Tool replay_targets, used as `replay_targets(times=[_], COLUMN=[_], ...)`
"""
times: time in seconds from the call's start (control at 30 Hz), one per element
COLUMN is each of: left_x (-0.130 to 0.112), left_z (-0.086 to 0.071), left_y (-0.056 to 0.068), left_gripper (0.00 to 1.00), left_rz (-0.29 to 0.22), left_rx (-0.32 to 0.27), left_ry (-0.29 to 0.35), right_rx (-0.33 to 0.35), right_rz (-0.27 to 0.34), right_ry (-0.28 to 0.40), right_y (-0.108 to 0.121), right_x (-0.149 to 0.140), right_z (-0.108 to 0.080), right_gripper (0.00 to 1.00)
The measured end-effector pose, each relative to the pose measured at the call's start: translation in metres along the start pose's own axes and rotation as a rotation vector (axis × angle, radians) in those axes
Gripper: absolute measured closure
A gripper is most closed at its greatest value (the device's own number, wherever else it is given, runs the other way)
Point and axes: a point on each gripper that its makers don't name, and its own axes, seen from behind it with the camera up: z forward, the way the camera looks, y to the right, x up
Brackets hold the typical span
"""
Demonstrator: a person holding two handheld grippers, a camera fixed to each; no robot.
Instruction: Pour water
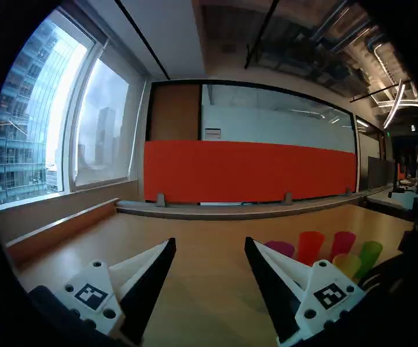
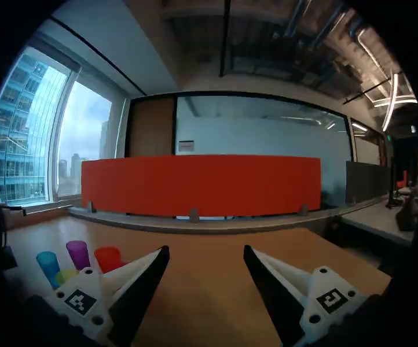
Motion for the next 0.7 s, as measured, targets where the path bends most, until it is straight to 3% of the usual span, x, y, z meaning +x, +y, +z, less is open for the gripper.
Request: replay_targets(times=[0.27,0.7], left_x=[0.036,0.102], left_z=[0.002,0.011], left_y=[0.002,0.017], left_gripper=[0.12,0.12], left_rz=[0.014,0.035], left_rx=[-0.021,-0.090], left_ry=[-0.013,-0.011], right_rx=[0.012,0.052], right_rz=[0.011,0.045], right_ry=[-0.023,-0.064], right_y=[0.004,0.002], right_x=[0.025,0.068], right_z=[0.004,0.014], right_gripper=[0.01,0.01])
